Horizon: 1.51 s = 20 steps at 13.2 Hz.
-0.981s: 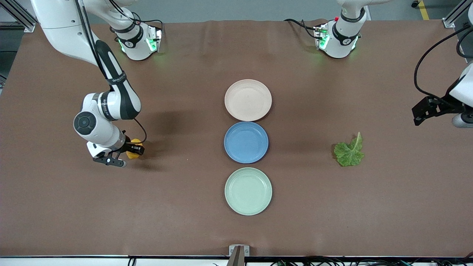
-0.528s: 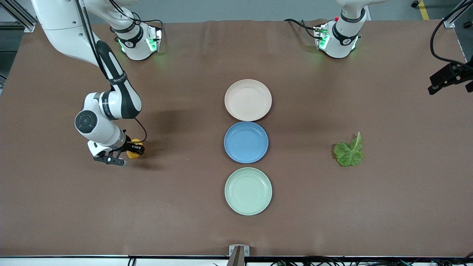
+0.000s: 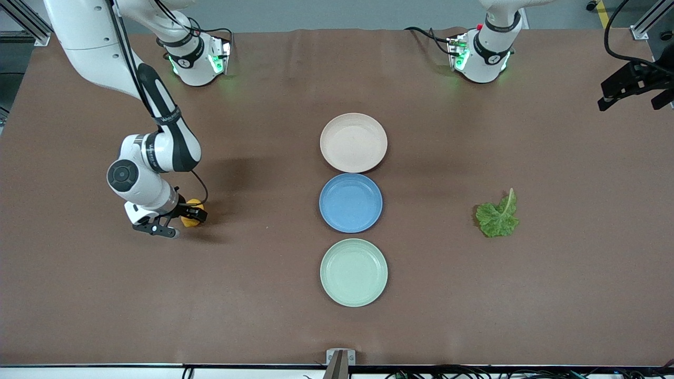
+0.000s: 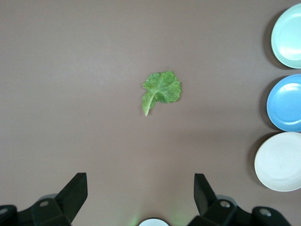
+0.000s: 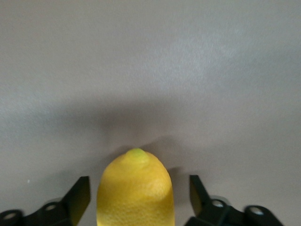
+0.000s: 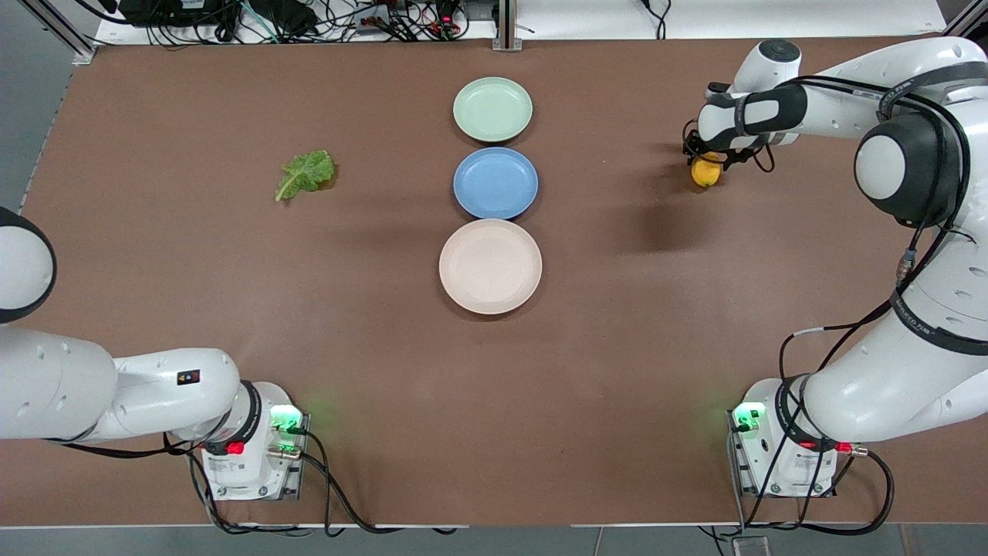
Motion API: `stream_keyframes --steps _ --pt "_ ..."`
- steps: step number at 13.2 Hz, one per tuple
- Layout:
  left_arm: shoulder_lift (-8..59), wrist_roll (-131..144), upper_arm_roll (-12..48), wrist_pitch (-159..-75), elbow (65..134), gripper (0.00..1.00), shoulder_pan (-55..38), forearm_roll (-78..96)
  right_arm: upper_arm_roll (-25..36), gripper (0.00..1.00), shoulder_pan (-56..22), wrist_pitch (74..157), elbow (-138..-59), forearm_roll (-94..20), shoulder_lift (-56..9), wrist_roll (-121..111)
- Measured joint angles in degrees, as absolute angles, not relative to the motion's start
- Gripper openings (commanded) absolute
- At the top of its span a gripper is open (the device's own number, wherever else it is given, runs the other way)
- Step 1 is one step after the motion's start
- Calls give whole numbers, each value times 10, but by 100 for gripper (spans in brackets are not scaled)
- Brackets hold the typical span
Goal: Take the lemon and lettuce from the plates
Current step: 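Release the lettuce and raise the left gripper while the right gripper lowers the lemon, then open the right gripper to release the lemon onto the table and withdraw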
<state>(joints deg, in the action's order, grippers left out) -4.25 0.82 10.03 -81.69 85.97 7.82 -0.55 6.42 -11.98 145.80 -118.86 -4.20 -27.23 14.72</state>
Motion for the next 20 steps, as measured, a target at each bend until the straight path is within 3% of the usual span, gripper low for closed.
stream_keyframes --steps 4,8,14,20 --pt "-31 15 41 -817 863 100 -3 -6 68 100 -95 1219 -1045 -41 -250 70" --pt "-29 15 38 -817 863 100 -9 -6 74 100 -30 1041 -922 -19 -227 -28" --pt "-31 14 38 -817 869 100 -10 -5 72 100 -11 937 -820 -4 -212 -39" --pt "-35 14 35 -838 881 100 -10 -5 66 100 -12 894 -812 -2 -212 -38"
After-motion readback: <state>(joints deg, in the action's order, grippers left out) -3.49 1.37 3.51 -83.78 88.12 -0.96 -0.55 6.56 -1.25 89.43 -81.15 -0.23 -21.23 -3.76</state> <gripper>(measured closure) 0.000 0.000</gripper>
